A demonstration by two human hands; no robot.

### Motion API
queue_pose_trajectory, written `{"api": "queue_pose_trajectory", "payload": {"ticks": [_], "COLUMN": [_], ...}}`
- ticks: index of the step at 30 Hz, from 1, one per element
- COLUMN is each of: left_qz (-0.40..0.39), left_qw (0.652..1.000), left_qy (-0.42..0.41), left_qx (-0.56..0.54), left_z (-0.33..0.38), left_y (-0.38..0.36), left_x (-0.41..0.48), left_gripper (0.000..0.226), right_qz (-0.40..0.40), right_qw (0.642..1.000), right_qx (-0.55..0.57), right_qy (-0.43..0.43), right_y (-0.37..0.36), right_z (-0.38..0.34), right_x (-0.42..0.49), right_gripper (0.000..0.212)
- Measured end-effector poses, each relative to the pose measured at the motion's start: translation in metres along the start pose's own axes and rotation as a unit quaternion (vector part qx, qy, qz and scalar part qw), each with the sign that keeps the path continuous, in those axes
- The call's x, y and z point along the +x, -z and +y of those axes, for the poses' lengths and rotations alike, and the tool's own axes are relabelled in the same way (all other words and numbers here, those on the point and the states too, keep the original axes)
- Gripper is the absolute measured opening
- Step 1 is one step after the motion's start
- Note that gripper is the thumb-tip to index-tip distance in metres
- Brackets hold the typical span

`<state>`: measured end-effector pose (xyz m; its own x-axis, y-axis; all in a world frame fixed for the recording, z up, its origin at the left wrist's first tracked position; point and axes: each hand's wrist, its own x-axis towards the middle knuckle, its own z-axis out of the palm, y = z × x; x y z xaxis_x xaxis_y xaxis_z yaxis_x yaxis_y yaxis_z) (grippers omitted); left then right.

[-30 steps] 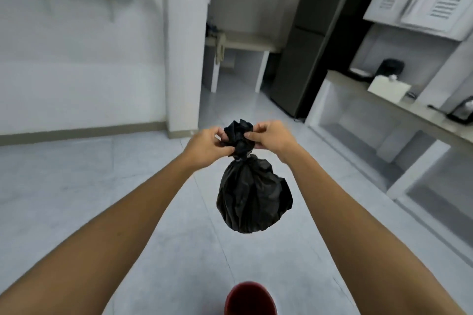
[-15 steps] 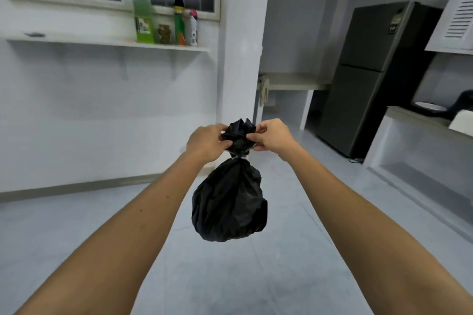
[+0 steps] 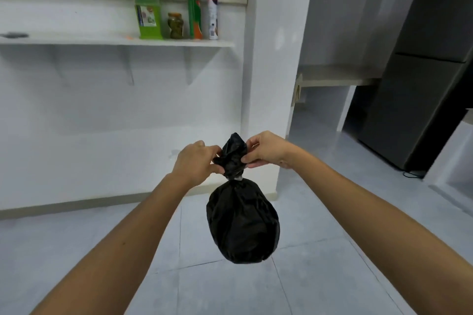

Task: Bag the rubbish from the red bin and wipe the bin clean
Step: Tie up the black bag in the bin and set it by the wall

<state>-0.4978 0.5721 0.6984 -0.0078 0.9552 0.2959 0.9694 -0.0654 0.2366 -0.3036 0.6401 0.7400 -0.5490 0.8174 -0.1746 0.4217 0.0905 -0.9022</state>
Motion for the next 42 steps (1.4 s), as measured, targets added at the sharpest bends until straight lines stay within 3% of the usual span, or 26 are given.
{"api": "queue_pose_trajectory", "payload": {"ticks": [6,14,21,29,33,36,42], "left_qz": [0.035,-0.069,-0.146,-0.214,-0.306,-0.347,-0.261], "left_qw": [0.997,0.991,0.986,0.973,0.952,0.938,0.962], "left_qy": [0.013,-0.066,-0.048,0.055,0.022,0.009,0.043], "left_qx": [-0.063,-0.097,-0.065,-0.060,0.017,0.016,-0.068], "left_z": [-0.059,-0.122,-0.169,-0.247,-0.301,-0.336,-0.388], "left_y": [-0.066,-0.151,-0.243,-0.419,-0.538,-0.617,-0.729], "left_x": [0.126,0.295,0.408,0.498,0.538,0.557,0.587], "left_gripper": [0.029,0.024,0.027,0.029,0.033,0.033,0.027], "right_qz": [0.014,0.105,0.157,0.178,0.171,0.196,0.273], "right_qw": [0.998,0.988,0.972,0.961,0.950,0.939,0.916], "right_qx": [-0.044,0.000,0.031,-0.041,-0.085,-0.108,-0.152], "right_qy": [-0.038,-0.109,-0.171,-0.207,-0.249,-0.262,-0.252], "right_y": [0.036,0.073,0.090,0.078,0.038,0.003,-0.024], "right_z": [0.022,0.080,0.139,0.277,0.386,0.460,0.534], "right_x": [0.142,0.293,0.429,0.617,0.701,0.752,0.840], "right_gripper": [0.022,0.015,0.022,0.027,0.019,0.011,0.014]}}
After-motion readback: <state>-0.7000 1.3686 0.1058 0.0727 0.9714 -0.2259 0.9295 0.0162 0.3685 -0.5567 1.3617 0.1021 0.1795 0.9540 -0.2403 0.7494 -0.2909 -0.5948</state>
